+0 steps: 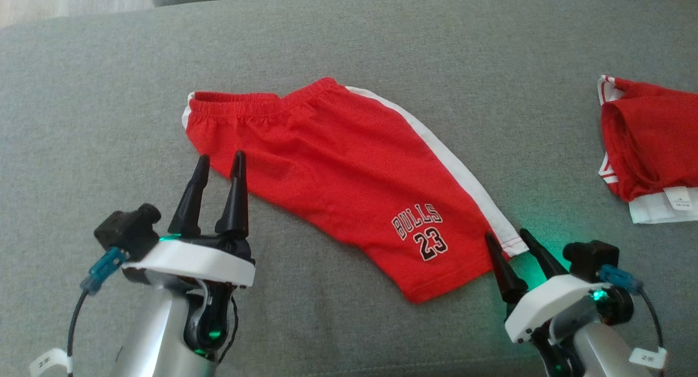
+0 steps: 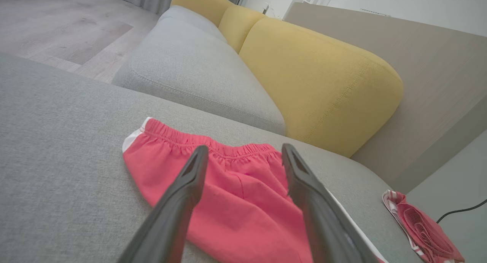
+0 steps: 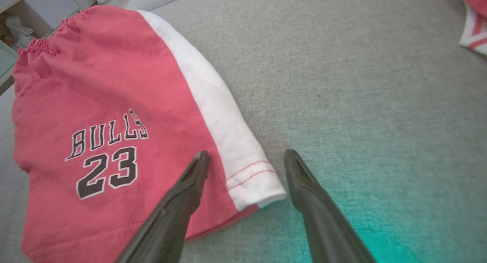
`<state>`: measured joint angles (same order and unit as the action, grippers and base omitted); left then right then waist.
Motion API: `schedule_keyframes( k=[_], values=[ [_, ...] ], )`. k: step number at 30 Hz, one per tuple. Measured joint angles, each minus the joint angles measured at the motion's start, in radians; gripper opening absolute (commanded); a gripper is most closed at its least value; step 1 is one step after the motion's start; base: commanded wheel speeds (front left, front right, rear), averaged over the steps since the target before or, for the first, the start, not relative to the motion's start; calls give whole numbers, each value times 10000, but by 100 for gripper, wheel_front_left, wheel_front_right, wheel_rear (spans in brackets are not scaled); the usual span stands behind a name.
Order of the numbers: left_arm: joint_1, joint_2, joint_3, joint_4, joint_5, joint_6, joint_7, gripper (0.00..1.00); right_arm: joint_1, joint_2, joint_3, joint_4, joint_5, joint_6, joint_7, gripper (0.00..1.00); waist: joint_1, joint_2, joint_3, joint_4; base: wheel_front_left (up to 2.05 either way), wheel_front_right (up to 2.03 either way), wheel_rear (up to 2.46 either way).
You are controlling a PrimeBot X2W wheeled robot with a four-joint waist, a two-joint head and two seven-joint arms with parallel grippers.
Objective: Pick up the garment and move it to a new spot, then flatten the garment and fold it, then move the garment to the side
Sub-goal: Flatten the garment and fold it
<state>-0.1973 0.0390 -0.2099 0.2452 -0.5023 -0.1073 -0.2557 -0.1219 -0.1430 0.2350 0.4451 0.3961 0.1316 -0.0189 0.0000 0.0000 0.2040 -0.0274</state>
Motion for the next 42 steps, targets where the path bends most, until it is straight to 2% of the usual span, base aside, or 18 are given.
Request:
schedule_keyframes(
  k=[1, 2, 6, 9, 12, 15, 18, 21, 24, 27, 29, 32, 36, 42],
  values=[
    [0, 0, 0, 0, 0, 0, 0, 100, 0, 0, 0, 0, 0, 0, 0, 82, 0, 0, 0, 0, 0, 0, 0],
    [0, 0, 0, 8, 0, -6, 0, 100, -58, -8, 54, 69, 4, 0, 0, 0, 0, 0, -5, 14, 0, 0, 0],
    [0, 0, 0, 21, 0, -31, 0, 100, -263, -159, 109, 303, -130, 0, -176, 0, 0, 0, -12, 64, 0, 0, 0],
    [0, 0, 6, 25, -4, -29, 0, 100, -471, -320, -261, 387, -779, 0, -625, 0, 0, 0, -43, 84, 0, 0, 0],
    [0, 0, 10, 36, -4, -29, 0, 100, -874, -602, -861, 265, -1975, 0, -1126, 0, 0, 0, -104, 85, 0, 0, 0],
    [1, 0, 17, 38, -4, -29, 0, 100, -1189, -1049, -1248, -318, -3649, 0, -1592, 0, 0, 0, -178, 83, 0, 0, 0],
    [-11, 0, 15, 42, 10, -29, 0, 100, -1123, -1325, -1371, -1120, -5037, 0, -1935, 0, 0, 0, -251, 56, 0, 0, 0],
    [-177, 2, 17, 111, 205, -31, 0, 100, -815, -1360, -1208, -2048, -5753, 0, -2186, 0, 0, 0, -291, -41, 0, 0, 0],
    [-601, 29, -42, 322, 522, -86, 0, 100, -199, -1459, -531, -2723, -5822, 0, -2291, 0, 0, 0, -248, -216, 0, 0, 0],
    [-1366, 247, -343, 690, 700, -134, 33, 100, 343, -1714, 706, -3154, -5730, 0, -2311, 0, 0, 0, -115, -414, 0, 0, 0],
    [-2030, 443, -510, 878, 803, -161, 286, 100, 462, -1916, 1724, -3448, -5624, 0, -2318, 0, 0, 0, 6, -577, 0, 0, 0],
    [-3087, 851, -848, 1246, 894, -167, 959, 100, 433, -1979, 2671, -3618, -5227, 0, -2322, 0, 0, 0, 195, -856, 0, 0, 0],
    [-4344, 1264, -1490, 1929, 696, -171, 2374, 100, 265, -2042, 3112, -3260, -4771, 0, -2322, 0, 0, 0, 446, -1217, 0, 0, 0],
    [-5977, 1814, -2355, 3022, -1292, -173, 5246, 100, -400, -1894, 3068, -2591, -4211, 0, -2322, 0, 1, 0, 811, -1749, 0, 0, 0]
  ],
)
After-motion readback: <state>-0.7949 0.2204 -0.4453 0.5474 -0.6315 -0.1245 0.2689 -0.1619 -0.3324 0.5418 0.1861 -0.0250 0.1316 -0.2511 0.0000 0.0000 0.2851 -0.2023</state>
